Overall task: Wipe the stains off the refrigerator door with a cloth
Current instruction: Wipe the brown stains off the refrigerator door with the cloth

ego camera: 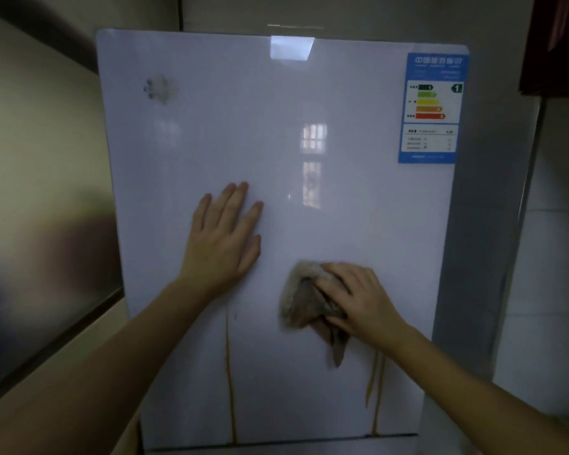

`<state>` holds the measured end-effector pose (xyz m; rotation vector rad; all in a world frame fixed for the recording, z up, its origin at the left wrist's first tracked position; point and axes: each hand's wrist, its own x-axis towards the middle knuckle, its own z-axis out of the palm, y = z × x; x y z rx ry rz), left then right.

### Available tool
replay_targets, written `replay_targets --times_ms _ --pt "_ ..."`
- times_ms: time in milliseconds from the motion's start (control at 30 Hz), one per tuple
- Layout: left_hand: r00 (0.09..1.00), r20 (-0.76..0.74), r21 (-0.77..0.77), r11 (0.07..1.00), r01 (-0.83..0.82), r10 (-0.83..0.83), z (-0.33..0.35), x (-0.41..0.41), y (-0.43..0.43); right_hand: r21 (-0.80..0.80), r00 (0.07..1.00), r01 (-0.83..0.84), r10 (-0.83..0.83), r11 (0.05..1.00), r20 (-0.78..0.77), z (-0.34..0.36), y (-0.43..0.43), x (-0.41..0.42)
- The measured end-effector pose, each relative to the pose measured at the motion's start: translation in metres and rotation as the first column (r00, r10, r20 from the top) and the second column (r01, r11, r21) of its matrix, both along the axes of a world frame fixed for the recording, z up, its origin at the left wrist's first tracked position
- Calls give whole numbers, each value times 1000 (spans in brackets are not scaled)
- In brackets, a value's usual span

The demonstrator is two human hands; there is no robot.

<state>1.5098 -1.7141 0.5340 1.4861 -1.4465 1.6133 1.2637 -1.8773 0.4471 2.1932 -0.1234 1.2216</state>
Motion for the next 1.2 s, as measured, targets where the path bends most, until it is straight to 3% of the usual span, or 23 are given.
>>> replay_targets --times_ms 100,267,367,433,533,667,767,900,967,1067,1200 --pt "1000 -10 19 1000 -5 5 -8 -4 -12 38 998 15 -17 999 57 1 -6 -14" --pt "1000 -25 6 1000 14 -13 -15 3 -24 339 856 -77 -113 937 505 48 -21 -38" --pt "999 -38 1 1000 24 -24 -17 3 -28 354 809 -91 -139 931 571 44 -18 -29" --pt "998 -53 0 1000 21 -21 -18 2 -29 332 864 -75 -105 940 493 18 -11 -17" --pt "997 -70 7 1000 14 -14 -18 1 -29 176 976 -27 -12 984 216 -43 -3 -6" --pt "998 -70 26 1000 2 -1 -18 0 -27 63 995 -35 40 997 -87 -100 0 -16" --pt "996 -88 47 999 -5 9 -18 -2 -25 103 999 -6 9 995 -34 -78 -9 -34" --pt "993 -113 49 999 -10 15 -19 -7 -25 275 955 25 -104 961 278 -9 -23 -53" --pt "994 -110 51 999 -18 24 -19 -7 -25 325 932 4 -122 946 342 5 -24 -54" --pt "993 -114 57 998 -26 32 -20 -5 -26 279 958 -9 -72 960 279 -19 -22 -48" --pt "994 -109 55 998 -20 26 -20 -6 -26 128 999 14 -10 992 -32 -107 -22 -53"
